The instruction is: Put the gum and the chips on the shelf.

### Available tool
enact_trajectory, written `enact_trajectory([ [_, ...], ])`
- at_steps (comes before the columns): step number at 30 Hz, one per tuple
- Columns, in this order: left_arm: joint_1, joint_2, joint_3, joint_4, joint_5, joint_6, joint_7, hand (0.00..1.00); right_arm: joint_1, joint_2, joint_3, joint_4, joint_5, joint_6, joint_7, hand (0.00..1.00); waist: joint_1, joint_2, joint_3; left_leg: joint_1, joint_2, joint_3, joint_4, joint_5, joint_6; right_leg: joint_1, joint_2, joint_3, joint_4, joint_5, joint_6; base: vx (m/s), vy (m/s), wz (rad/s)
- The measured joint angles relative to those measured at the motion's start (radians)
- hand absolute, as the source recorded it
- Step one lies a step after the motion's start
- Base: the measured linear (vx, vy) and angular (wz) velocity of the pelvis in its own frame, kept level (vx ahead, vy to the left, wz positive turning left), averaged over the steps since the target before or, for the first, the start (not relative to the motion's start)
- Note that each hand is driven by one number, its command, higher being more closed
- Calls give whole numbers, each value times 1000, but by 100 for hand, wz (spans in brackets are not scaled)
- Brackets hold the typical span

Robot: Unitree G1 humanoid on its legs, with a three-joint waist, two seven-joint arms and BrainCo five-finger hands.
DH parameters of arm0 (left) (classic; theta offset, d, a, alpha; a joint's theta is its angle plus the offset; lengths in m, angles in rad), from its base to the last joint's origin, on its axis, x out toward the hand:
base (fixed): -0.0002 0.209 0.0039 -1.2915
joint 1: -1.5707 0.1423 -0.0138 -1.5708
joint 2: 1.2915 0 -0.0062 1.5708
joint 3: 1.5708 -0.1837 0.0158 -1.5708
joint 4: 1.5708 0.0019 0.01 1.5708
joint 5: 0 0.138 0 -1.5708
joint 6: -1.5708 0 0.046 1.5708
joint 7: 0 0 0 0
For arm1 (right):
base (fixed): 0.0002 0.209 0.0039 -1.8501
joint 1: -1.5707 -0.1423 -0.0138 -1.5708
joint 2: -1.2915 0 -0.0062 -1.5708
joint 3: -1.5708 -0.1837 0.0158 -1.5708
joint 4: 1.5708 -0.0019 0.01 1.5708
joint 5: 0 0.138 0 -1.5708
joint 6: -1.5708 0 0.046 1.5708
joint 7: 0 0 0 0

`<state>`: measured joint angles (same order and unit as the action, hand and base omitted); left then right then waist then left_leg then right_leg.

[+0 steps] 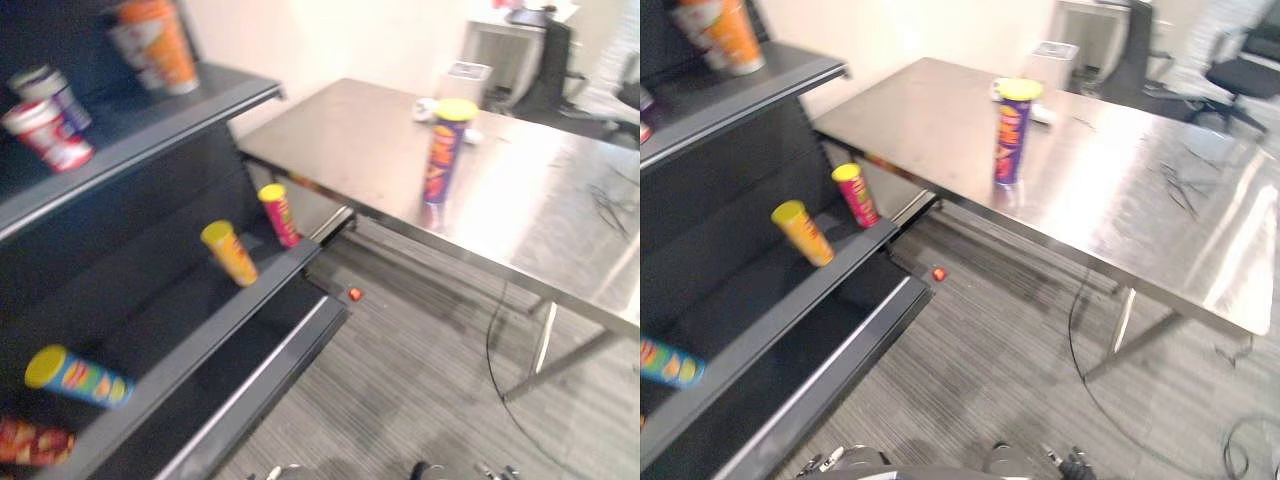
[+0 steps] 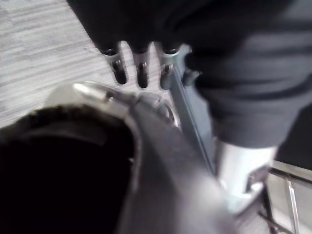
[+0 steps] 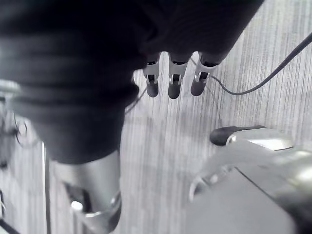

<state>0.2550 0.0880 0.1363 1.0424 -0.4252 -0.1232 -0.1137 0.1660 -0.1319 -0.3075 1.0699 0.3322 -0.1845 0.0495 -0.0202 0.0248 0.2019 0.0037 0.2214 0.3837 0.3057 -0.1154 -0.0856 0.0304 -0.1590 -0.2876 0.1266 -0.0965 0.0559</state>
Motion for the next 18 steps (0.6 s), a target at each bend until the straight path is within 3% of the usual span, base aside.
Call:
enact_trajectory([
  [2, 7, -11, -16, -19, -28, 1, 1, 0, -4, -18, 3, -8, 30, -26, 3, 0, -1, 23, 2, -1, -57, -152, -144, 2, -6, -33, 28, 105, -2, 4, 3, -15, 90, -143],
  [5, 4, -20, -12, -25, -52, 1, 0, 0, 37, -5, 26, -54, 42, -22, 9, 0, -1, 42, -16, 1, -70, -199, -174, -10, -26, -24, 53, 162, -43, 42, 39, 13, 121, -88],
  [7, -3, -13, -10, -27, -54, -6, -4, 0, 51, 12, 43, -55, 74, 5, 33, 0, 3, 13, -14, 9, -96, -201, -176, -29, -25, -26, 35, 181, -54, 62, 50, 152, 158, -18],
  [11, -12, -18, -2, -26, -63, -7, -8, 0, 48, 43, 62, -53, 124, 16, 58, 0, 21, 11, -16, 41, -125, -182, -175, -22, -9, -22, 21, 211, -62, 66, 60, 166, 114, -26],
  [16, -17, -15, -4, -13, -62, -23, -16, 0, 47, 69, 65, -50, 136, -83, 29, 0, 24, 3, -22, 87, -138, -204, -200, -23, -9, 12, 15, 215, -85, 69, 65, 124, 32, -13],
  [18, -17, -6, -10, -7, -62, -31, -20, 0, 46, 70, 73, -50, 116, -91, 26, 0, 24, -7, -23, 87, -139, -204, -200, -23, -9, 12, 15, 215, -85, 69, 65, 16, 1, -4],
])
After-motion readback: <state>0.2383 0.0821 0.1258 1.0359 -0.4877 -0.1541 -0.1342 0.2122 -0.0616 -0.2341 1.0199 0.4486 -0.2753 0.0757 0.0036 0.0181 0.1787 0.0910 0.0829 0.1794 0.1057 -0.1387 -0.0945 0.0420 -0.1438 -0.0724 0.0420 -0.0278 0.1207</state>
